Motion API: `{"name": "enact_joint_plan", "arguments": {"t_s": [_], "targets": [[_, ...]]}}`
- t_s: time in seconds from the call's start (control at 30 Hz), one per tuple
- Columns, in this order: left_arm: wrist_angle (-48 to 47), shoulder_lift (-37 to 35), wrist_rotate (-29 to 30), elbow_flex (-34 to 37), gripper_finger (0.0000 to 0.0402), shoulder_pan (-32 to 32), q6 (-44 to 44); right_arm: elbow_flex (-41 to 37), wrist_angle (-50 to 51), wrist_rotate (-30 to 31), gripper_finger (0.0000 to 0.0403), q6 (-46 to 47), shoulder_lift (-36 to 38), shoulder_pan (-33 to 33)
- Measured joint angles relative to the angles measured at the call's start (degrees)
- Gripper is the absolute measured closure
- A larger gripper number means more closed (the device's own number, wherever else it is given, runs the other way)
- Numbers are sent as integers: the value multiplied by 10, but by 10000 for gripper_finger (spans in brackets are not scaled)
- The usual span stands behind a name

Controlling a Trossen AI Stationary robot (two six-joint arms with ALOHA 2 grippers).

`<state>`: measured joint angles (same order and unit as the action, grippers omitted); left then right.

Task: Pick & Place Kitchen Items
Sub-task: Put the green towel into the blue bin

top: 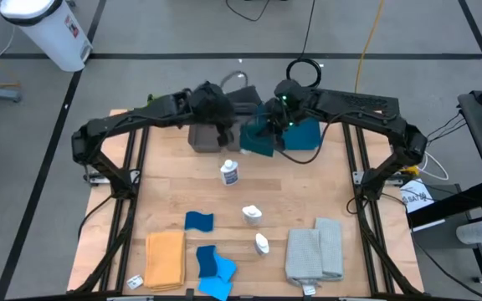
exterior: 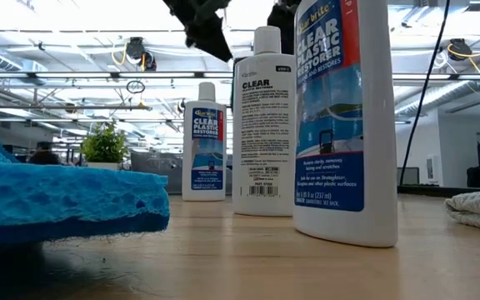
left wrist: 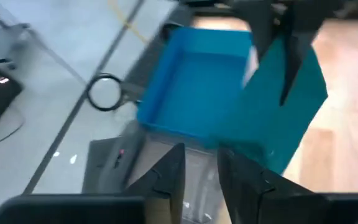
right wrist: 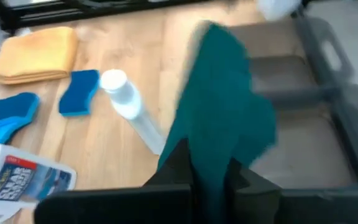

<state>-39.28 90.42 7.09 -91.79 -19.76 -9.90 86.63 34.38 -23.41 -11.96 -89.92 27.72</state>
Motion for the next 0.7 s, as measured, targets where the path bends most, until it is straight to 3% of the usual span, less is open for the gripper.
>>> {"name": "enact_joint_plan", "arguments": {"t_s": [0.17,0.4,0.53,0.7], "targets": [[-5,-37,9,0,282,-33,39,-10,11,113,402,52,11,31],[7,-90,55,48,278,-63,76,-108,-50,303,402,123,15,69],[57,-127,96,111,277,-69,92,-178,-145,325,402,165,15,83],[117,-156,101,179,277,-69,105,-259,-291,323,402,234,15,83]]}}
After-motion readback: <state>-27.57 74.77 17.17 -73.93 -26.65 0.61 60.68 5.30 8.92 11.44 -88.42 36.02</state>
